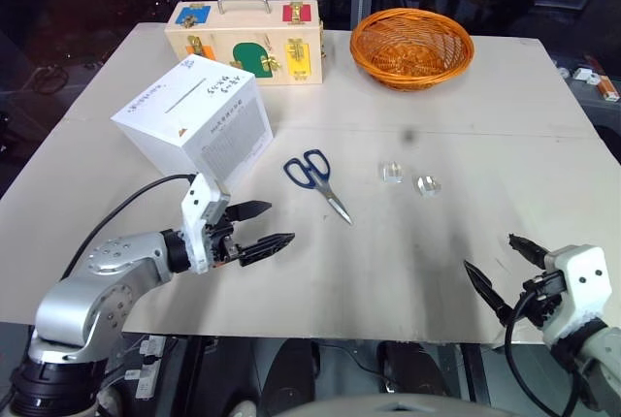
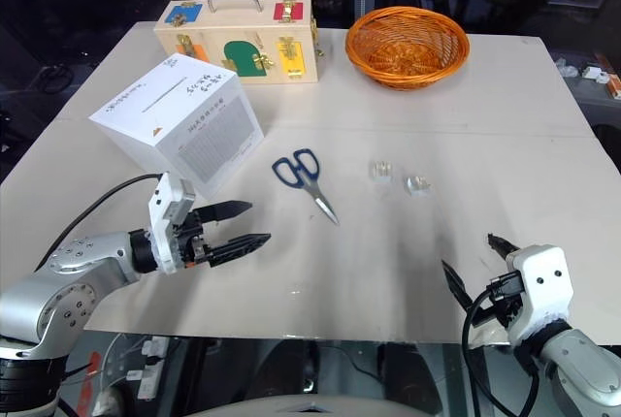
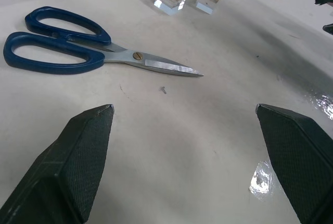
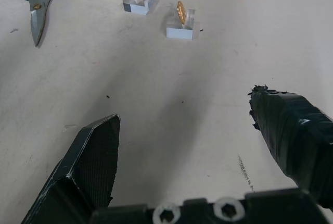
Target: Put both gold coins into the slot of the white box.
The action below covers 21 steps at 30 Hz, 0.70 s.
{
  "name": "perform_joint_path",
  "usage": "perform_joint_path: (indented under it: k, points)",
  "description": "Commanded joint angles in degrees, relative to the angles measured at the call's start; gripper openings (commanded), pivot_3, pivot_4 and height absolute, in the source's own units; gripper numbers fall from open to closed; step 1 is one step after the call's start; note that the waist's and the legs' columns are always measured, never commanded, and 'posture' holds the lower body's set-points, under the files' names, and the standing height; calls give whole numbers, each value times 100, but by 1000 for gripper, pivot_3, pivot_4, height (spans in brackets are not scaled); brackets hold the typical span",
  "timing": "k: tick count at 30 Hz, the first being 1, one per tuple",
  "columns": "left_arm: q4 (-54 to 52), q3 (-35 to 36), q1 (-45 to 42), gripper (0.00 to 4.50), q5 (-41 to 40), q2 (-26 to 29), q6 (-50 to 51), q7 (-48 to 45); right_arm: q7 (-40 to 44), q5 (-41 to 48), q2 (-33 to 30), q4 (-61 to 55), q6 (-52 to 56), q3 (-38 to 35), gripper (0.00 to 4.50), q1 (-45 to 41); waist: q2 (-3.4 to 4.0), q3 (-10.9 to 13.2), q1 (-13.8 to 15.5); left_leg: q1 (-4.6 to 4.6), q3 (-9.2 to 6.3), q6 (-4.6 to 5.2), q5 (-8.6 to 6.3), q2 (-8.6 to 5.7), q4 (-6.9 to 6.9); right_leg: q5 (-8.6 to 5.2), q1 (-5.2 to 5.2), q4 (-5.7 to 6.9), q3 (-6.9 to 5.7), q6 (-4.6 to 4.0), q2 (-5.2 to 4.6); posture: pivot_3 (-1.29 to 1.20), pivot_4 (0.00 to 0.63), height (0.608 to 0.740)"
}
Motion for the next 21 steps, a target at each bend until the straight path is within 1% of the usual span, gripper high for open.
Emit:
perform_joint_path:
  k: [1,4,7,9,13,14,18,21]
  points:
    - [-210,110,-295,4456,-292,-2,71,-64,-267,-68,25,-305,203,46,4500,-266,0,0,0,0,0,0,0,0,0,0,0,0,0,0,0,0,150,726]
    - [-261,62,-758,4456,-698,-22,367,-108,-688,-153,-42,-489,919,299,4500,-924,-5,1,1,-5,-9,0,0,0,9,1,0,5,-8,0,1,0,150,726]
    - [-268,-19,-876,4456,-683,41,363,-221,-776,81,-34,-574,1430,650,4500,-1496,5,-4,-12,0,-10,0,0,-1,11,1,7,5,-8,0,1,0,150,726]
    - [-276,-28,-882,4456,-678,59,371,-235,-819,88,-48,-578,1528,858,4500,-1691,8,-2,-14,-1,-13,0,0,-1,4,0,4,0,-8,-2,5,0,150,726]
    - [-209,-55,-862,4456,-570,78,328,-263,-608,40,-316,-578,1310,1307,4500,-1796,8,-2,-4,-10,-16,0,0,-2,-1,-3,1,-7,-12,-6,1,0,150,726]
    - [-178,-64,-788,4456,-504,100,270,-327,-585,107,-296,-559,1337,1373,4500,-1882,7,-3,-6,-10,-16,0,0,-2,0,-3,1,-7,-13,-5,0,0,150,726]
    - [-35,-71,-331,4456,-140,231,-145,-715,-549,146,-238,-226,1446,1753,4500,-2390,6,-3,-31,-5,-18,0,0,-2,2,-3,2,0,-14,-5,2,0,150,726]
    - [10,61,-242,4456,-132,221,-235,-777,-517,165,-219,38,1588,2004,4500,-2829,8,-2,-37,-2,-20,0,0,0,1,-3,2,1,-16,-6,3,0,150,726]
